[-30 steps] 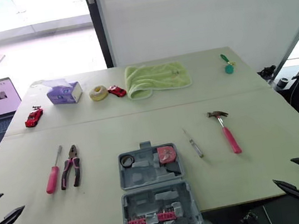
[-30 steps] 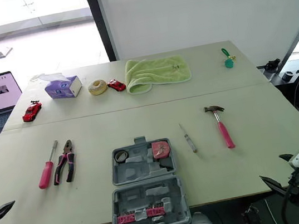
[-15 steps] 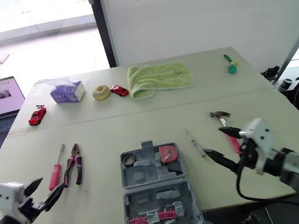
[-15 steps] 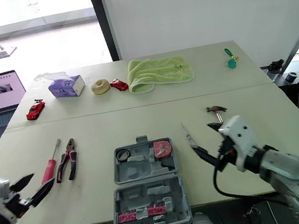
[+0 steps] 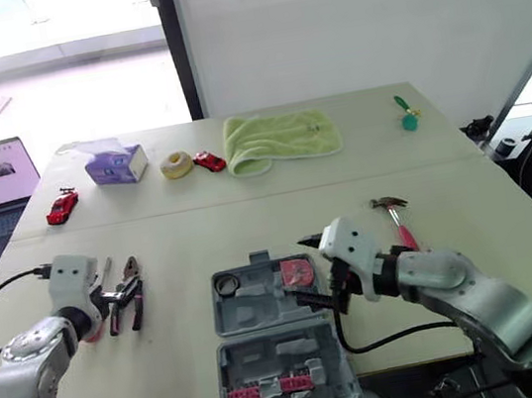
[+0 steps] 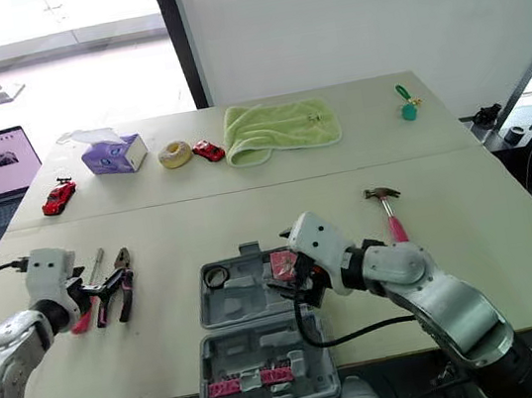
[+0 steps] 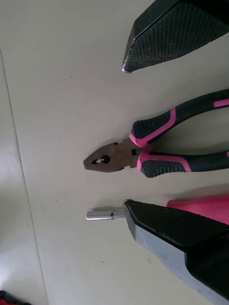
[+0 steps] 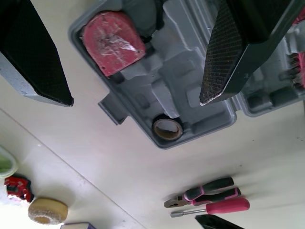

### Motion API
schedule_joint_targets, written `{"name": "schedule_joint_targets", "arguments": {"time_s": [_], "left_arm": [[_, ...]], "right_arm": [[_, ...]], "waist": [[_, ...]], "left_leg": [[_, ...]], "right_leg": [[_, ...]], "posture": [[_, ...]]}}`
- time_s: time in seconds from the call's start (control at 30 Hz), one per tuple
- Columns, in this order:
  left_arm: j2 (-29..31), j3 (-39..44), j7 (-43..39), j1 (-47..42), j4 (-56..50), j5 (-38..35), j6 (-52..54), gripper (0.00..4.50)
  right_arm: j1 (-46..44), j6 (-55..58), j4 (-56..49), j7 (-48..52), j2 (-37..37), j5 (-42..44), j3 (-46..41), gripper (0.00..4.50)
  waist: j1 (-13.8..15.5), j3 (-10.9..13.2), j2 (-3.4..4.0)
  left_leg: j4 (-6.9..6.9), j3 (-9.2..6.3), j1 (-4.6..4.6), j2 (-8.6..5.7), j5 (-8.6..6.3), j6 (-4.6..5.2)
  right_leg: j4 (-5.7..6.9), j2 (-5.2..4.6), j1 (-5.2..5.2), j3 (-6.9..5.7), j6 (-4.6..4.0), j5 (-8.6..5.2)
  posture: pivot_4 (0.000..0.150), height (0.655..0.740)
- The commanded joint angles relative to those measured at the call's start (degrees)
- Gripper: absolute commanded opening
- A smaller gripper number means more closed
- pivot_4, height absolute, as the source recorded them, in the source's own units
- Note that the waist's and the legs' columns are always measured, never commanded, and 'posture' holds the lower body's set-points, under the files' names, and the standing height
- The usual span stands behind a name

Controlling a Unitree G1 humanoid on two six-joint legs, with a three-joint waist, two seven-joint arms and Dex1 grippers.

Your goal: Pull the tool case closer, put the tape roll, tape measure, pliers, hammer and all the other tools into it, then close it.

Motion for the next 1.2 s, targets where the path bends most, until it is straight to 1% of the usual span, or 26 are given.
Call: {"name": "schedule_joint_targets", "arguments": {"time_s": [0.03,0.1,0.23,0.57,0.73,0.87,1.03,1.2], "left_arm": [[0.26,-0.1,0.59,-2.27,2.79,0.73,3.0,4.5],[-0.02,-0.58,1.3,-3.62,5.39,1.66,3.35,4.5],[-0.13,-3.62,-0.3,-6.04,10.35,3.43,2.22,4.5],[-1.29,-6.79,-2.19,-9.9,15.17,5.44,1.19,4.5],[-2.15,-7.43,-1.73,-10.81,16.72,6.44,2.62,4.5],[-3.64,-8.12,-1.22,-11.9,18.53,7.12,2.88,4.5],[-4.88,-8.48,-1.19,-12.56,19.8,7.9,3.4,4.5],[-6.89,-6.63,0.66,-12.78,21.82,7.74,6.05,4.5]], "right_arm": [[-0.75,0.15,-1.91,-1.37,0.56,-0.95,-0.36,4.46],[-0.62,0.39,-2.21,-1.75,0.47,-1.09,-0.47,4.46],[-0.04,1.23,-2.9,-2.5,0.09,-1.4,-1.31,4.46],[0.62,2.73,-5.3,-2.9,0.34,-0.05,-1.91,4.46],[-0.06,2.34,-5.49,1.15,-1.31,1.65,-1.12,4.46],[-0.84,1.76,-4.82,7.07,-3.63,4.55,-0.6,4.46],[-1.89,1.79,-4.27,9.59,-4.46,5.99,-0.9,4.46],[-4.58,4.22,-4.52,10.99,-5.51,7.99,-2.18,4.46]], "waist": [[-0.13,0.0,0.0],[-0.1,0.0,-0.01],[0.14,0.0,-0.01],[0.13,0.02,-0.03],[0.1,0.01,-0.03],[0.31,0.01,-0.02],[0.51,0.0,-0.01],[0.53,-0.06,0.1]], "left_leg": [[0.0,0.0,-0.01,0.0,0.0,0.0],[-0.02,0.0,-0.02,0.0,0.0,0.0],[-0.01,-0.01,-0.02,0.0,0.0,-0.01],[0.0,-0.02,-0.03,0.0,0.01,-0.02],[-0.01,-0.01,-0.03,0.0,0.01,-0.02],[0.02,-0.02,-0.03,0.0,0.01,-0.02],[0.06,-0.02,-0.01,0.0,0.02,-0.03],[0.08,-0.03,0.03,-0.01,0.02,-0.03]], "right_leg": [[0.0,0.0,-0.04,0.01,0.0,0.0],[0.0,0.01,-0.06,0.0,0.0,0.0],[0.02,0.01,-0.06,0.0,0.0,0.0],[0.03,0.01,-0.05,0.01,0.01,0.0],[0.03,0.01,-0.05,0.0,0.01,0.0],[0.03,0.0,-0.03,0.0,0.02,0.0],[0.03,0.01,0.03,0.0,0.02,0.0],[0.04,0.0,0.1,-0.01,0.02,0.0]], "posture": [[0.15,0.74],[0.15,0.74],[0.15,0.74],[0.15,0.74],[0.15,0.74],[0.15,0.74],[0.15,0.74],[0.15,0.74]]}}
